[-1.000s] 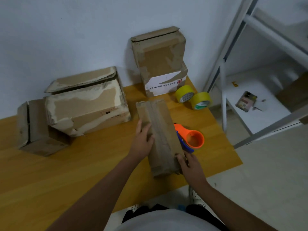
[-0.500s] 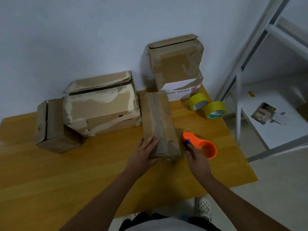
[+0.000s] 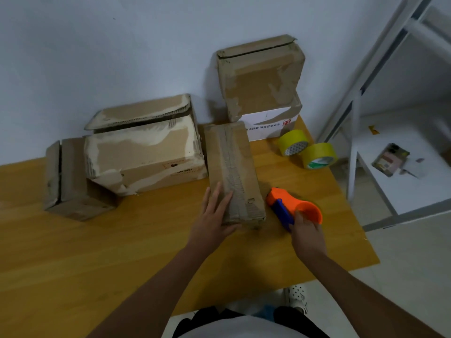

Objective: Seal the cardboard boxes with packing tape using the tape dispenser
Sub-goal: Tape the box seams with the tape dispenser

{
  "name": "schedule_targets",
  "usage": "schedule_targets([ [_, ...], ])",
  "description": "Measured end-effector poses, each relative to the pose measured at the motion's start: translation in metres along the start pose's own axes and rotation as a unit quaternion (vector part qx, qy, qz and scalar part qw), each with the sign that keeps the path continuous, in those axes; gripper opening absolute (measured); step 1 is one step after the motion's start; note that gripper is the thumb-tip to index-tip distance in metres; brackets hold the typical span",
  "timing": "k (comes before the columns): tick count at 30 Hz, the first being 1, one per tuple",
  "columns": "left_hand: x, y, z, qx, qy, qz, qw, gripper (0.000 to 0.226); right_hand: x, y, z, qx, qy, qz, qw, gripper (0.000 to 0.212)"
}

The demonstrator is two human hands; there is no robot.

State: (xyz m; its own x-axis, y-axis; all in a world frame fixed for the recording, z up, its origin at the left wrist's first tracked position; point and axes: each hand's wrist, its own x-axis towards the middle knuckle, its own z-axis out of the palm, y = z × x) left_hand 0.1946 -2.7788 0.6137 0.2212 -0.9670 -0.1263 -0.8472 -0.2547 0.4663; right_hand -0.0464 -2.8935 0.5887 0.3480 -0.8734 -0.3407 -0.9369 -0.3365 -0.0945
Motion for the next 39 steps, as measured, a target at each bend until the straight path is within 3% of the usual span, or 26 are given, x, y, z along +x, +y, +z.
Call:
schedule_targets([
  [4, -0.002, -0.006, 0.001, 0.038, -0.008, 0.021, 0.999, 0.092, -0.004, 0.012, -0.018, 0.169, 0.034, -0.019, 0.985, 0.040],
  [9, 0.001, 0.009, -0.011, 0.009, -0.003, 0.003, 1.000, 0.084, -0.016, 0.018, -0.057, 0.430, 0.052, 0.095, 0.896, 0.038],
  [12, 0.007, 0.026, -0.030, -0.087, 0.008, 0.017, 0.996, 0.057, -0.027, 0.016, -0.078, 0.526, 0.088, 0.102, 0.840, 0.041],
  [14, 0.014, 0.039, -0.045, -0.186, -0.024, -0.031, 0.982, 0.037, -0.035, 0.011, -0.093, 0.558, 0.096, 0.077, 0.820, 0.040],
  [15, 0.018, 0.048, -0.054, -0.282, -0.070, -0.092, 0.952, 0.034, -0.037, 0.008, -0.099, 0.572, 0.093, 0.065, 0.813, 0.036],
  [17, 0.025, 0.064, -0.069, -0.483, -0.165, -0.193, 0.838, 0.036, -0.042, 0.001, -0.111, 0.590, 0.082, 0.045, 0.802, 0.026],
  [19, 0.032, 0.073, -0.078, -0.582, -0.199, -0.238, 0.752, 0.040, -0.045, -0.006, -0.120, 0.596, 0.063, 0.025, 0.800, 0.023],
  [21, 0.037, 0.080, -0.084, -0.628, -0.185, -0.276, 0.704, 0.045, -0.048, -0.011, -0.126, 0.601, 0.041, 0.004, 0.798, 0.029],
  [23, 0.038, 0.085, -0.089, -0.648, -0.159, -0.304, 0.680, 0.046, -0.051, -0.016, -0.130, 0.600, 0.035, -0.014, 0.799, 0.037],
  [26, 0.038, 0.082, -0.090, -0.654, -0.128, -0.304, 0.681, 0.030, -0.053, -0.019, -0.132, 0.593, 0.033, -0.028, 0.804, 0.041],
  [29, 0.036, 0.076, -0.088, -0.626, -0.120, -0.289, 0.714, 0.015, -0.053, -0.019, -0.133, 0.583, 0.020, -0.043, 0.811, 0.032],
  [33, 0.034, 0.070, -0.089, -0.591, -0.103, -0.277, 0.750, 0.015, -0.053, -0.021, -0.136, 0.581, -0.003, -0.062, 0.812, 0.034],
  [39, 0.031, 0.066, -0.086, -0.469, -0.073, -0.206, 0.856, 0.016, -0.051, -0.019, -0.139, 0.524, -0.110, -0.088, 0.840, 0.029],
])
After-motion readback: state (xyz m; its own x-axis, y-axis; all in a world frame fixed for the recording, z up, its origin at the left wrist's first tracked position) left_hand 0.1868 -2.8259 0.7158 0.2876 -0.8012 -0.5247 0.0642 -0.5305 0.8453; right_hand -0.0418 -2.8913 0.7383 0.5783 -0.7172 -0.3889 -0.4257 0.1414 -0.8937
